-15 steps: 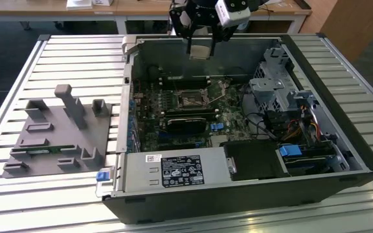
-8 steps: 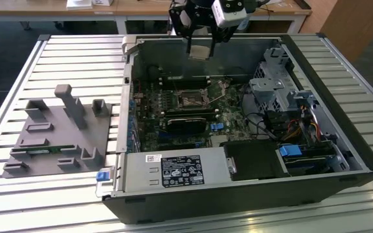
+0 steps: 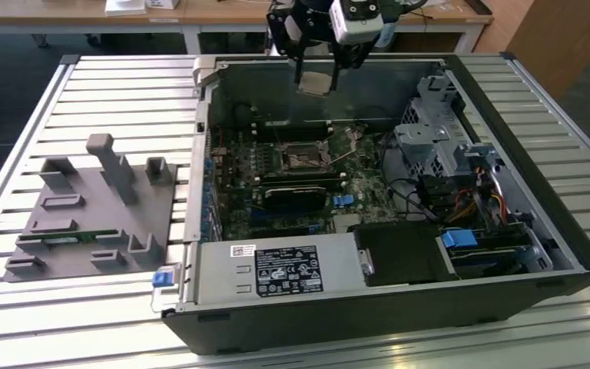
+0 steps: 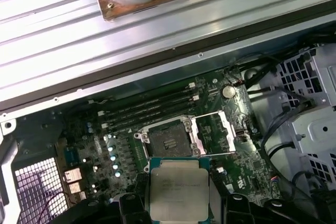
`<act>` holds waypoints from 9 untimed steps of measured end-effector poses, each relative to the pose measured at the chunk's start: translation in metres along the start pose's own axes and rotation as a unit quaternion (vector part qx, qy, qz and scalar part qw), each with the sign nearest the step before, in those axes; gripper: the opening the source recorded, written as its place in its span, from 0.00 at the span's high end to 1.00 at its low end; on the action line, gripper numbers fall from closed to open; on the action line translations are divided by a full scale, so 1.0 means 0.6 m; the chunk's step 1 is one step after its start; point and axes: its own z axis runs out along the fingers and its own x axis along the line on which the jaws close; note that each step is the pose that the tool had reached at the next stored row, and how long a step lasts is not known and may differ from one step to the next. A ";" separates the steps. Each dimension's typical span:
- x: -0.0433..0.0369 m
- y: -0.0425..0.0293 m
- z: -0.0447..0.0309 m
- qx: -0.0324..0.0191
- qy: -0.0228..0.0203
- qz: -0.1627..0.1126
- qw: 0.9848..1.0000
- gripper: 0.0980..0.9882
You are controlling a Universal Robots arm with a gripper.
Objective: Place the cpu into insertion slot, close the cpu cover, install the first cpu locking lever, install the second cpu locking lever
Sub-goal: 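Place the cpu into insertion slot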
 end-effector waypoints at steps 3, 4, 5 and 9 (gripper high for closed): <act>0.001 0.000 0.000 0.000 -0.001 0.013 1.000 0.51; 0.001 0.000 0.000 0.000 -0.001 0.017 1.000 0.51; 0.001 0.001 0.000 0.000 -0.002 0.021 1.000 0.51; 0.002 0.000 0.001 -0.001 -0.003 0.039 0.999 0.51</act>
